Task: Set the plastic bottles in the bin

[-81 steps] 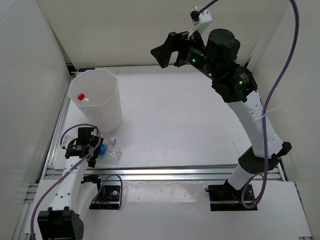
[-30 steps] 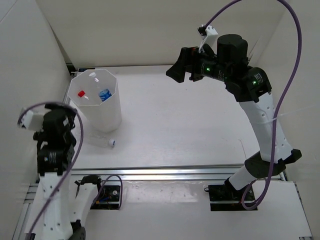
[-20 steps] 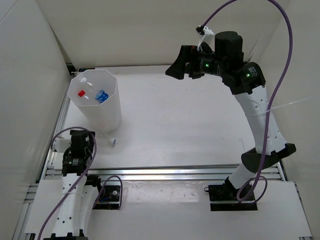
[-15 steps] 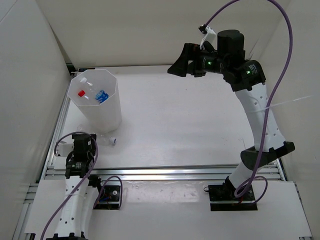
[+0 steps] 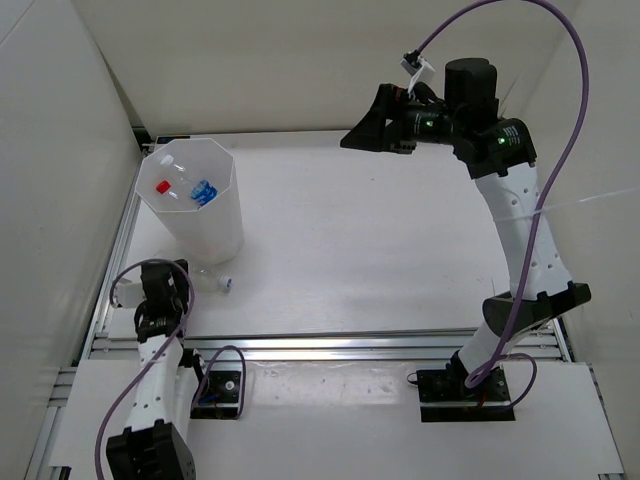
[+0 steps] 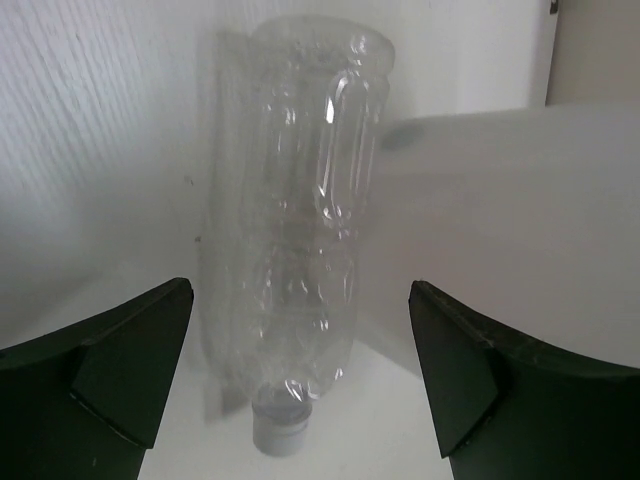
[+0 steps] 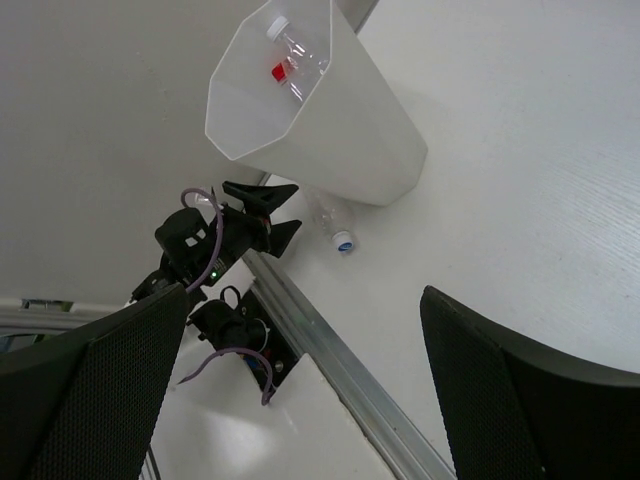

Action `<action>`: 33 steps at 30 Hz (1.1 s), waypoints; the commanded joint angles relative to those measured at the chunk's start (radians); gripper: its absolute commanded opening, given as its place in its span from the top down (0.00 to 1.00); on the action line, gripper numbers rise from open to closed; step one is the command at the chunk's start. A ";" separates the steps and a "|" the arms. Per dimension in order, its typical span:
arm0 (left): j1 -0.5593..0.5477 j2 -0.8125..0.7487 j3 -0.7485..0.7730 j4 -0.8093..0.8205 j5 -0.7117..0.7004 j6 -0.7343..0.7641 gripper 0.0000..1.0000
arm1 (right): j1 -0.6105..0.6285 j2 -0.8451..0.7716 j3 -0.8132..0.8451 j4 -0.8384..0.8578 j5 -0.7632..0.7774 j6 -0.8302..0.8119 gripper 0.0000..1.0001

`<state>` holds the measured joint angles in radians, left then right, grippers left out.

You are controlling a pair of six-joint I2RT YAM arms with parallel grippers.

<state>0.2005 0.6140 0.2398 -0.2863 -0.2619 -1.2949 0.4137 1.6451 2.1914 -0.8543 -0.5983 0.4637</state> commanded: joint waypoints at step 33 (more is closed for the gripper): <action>0.235 0.160 0.067 -0.046 0.270 0.229 0.55 | -0.104 0.078 -0.012 0.038 -0.090 0.036 0.00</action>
<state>0.4305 0.9154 0.2703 -0.1333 0.0292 -1.0657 0.3141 1.7092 2.1761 -0.8425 -0.6621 0.4946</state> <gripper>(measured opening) 0.550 0.998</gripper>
